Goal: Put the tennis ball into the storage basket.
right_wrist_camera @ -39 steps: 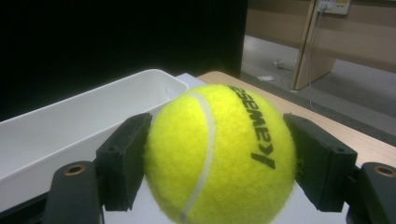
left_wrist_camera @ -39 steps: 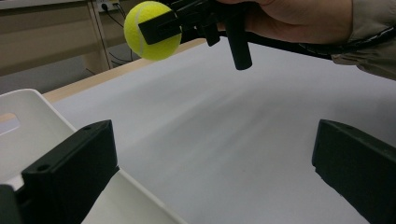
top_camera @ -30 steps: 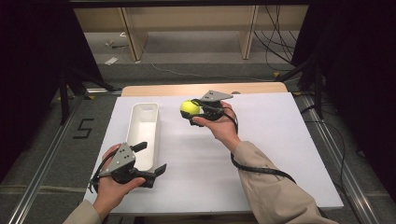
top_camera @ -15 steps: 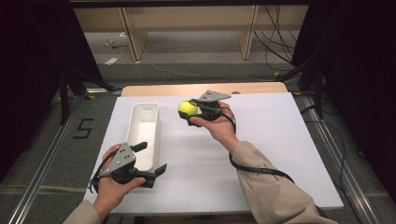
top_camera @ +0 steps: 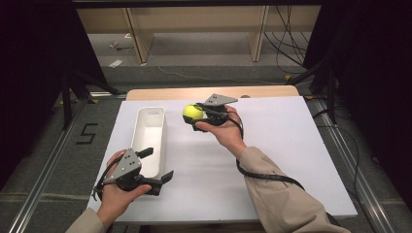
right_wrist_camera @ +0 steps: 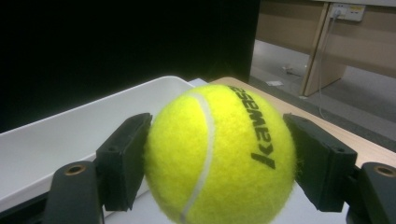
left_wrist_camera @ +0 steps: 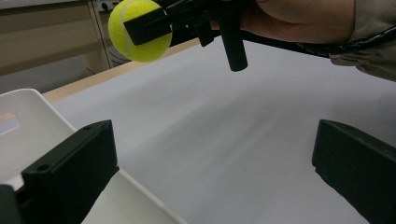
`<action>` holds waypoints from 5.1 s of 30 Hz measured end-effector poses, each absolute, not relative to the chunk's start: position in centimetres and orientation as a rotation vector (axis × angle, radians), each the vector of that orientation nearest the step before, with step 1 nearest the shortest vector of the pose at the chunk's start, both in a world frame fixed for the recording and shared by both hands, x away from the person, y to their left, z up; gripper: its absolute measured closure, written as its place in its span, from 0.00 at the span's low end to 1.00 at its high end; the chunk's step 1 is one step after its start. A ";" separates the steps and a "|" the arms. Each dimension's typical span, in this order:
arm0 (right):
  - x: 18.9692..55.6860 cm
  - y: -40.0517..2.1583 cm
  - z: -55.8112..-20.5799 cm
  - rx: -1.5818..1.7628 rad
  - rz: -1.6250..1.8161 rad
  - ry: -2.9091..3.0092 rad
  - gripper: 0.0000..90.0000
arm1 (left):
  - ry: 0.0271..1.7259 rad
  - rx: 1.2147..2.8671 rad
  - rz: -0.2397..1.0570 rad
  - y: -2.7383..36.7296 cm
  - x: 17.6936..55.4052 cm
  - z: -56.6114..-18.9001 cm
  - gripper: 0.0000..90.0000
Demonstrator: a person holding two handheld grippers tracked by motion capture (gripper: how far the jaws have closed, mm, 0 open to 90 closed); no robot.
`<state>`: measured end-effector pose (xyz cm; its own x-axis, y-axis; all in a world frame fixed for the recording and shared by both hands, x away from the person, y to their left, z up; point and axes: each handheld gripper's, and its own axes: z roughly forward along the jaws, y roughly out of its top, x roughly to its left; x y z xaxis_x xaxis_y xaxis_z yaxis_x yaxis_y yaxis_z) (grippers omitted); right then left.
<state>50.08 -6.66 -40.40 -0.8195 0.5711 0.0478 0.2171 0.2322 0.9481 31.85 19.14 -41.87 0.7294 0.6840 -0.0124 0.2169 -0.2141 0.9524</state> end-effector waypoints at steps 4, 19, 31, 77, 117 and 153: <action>50.1 -6.5 -40.3 0.730 1.619 2.201 0.30 | 0.712 1.774 0.502 19.1 31.8 -41.9 0.00; 50.0 -5.8 -40.2 0.722 1.630 2.207 0.30 | 0.715 1.771 0.496 19.1 31.8 -41.9 0.00; 50.1 -5.4 -40.0 0.701 1.633 2.206 0.30 | 0.715 1.770 0.495 19.1 31.8 -41.9 0.00; 50.2 -3.4 -39.0 0.667 1.660 2.208 0.30 | 0.703 1.772 0.499 19.1 31.8 -41.8 0.00; 50.1 -1.4 -38.4 0.628 1.672 2.230 0.30 | 0.703 1.773 0.498 19.0 31.8 -41.8 0.00; 49.7 0.2 -38.1 0.595 1.698 2.245 0.30 | 0.700 1.773 0.496 19.0 31.8 -41.8 0.00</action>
